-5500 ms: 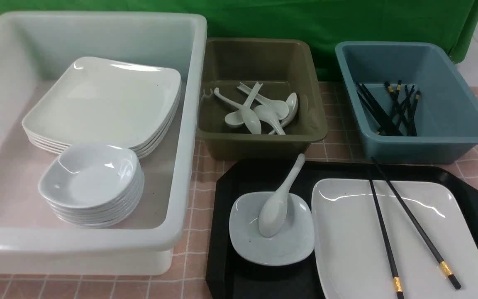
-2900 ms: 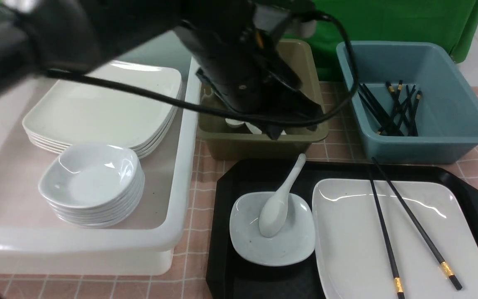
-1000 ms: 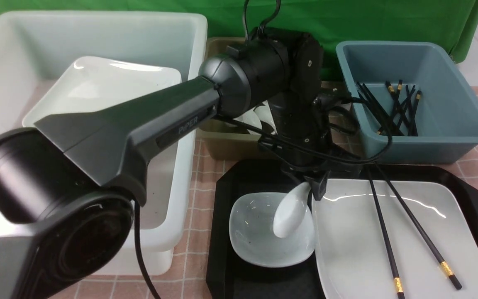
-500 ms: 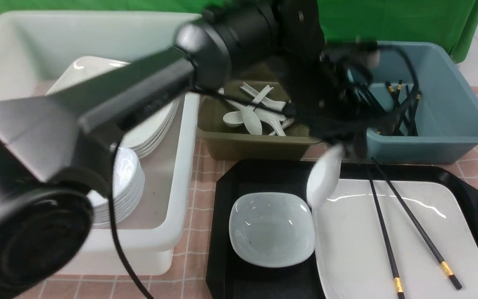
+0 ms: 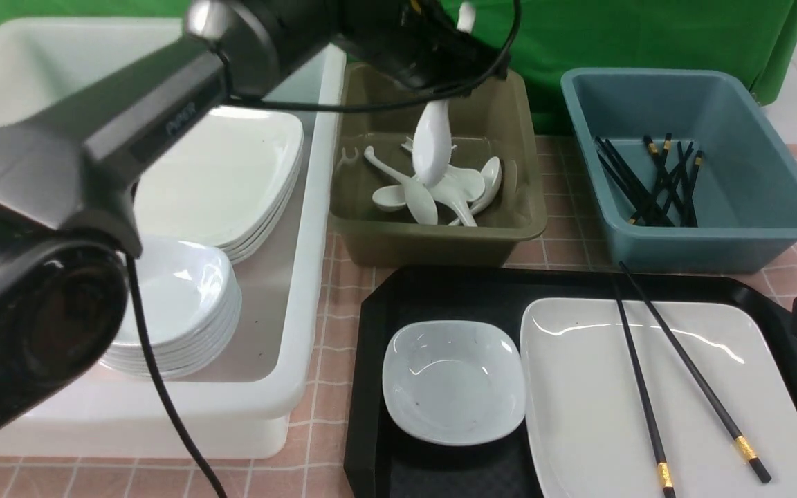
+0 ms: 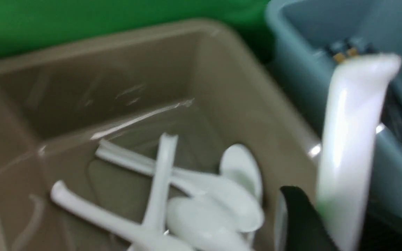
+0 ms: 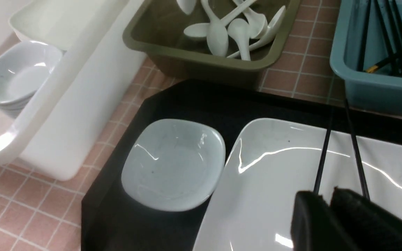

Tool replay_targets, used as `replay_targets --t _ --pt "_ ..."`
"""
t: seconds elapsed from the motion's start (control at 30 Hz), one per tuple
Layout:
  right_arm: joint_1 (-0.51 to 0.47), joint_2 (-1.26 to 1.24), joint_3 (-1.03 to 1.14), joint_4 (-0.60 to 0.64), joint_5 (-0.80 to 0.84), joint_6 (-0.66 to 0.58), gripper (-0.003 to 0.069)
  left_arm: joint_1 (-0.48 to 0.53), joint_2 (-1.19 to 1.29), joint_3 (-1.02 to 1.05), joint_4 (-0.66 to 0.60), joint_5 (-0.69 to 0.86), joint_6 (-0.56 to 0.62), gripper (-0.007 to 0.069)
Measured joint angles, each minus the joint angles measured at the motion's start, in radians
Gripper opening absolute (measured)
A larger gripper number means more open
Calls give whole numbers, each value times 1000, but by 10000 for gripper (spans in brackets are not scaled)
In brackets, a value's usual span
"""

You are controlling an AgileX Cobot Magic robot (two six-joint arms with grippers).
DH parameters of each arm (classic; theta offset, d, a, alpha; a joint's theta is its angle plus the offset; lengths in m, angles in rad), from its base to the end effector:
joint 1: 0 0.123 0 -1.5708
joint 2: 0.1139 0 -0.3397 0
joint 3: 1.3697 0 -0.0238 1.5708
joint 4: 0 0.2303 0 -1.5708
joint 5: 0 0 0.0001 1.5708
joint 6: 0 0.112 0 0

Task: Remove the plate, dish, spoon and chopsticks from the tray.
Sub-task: Use the left arm to put the soup spoon into the small storage box in the middle

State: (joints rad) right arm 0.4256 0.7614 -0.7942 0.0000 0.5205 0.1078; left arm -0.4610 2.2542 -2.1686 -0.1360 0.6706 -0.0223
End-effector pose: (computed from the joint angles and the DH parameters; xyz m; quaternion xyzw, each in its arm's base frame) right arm 0.1013 0.0459 0.3912 -0.1319 0.8231 0.1456 0.5328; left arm 0.4983 -0.2581 0.3156 0.1666 0.8829 -0.1635 0.4075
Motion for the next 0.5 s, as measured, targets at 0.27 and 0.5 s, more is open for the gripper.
replay_targets --t 0.27,0.5 --pt "0 132 -183 -108 278 17 161 12 -24 0 61 187 -98 486" --pt "0 376 -382 -224 496 12 160 9 -210 0 61 498 -25 103"
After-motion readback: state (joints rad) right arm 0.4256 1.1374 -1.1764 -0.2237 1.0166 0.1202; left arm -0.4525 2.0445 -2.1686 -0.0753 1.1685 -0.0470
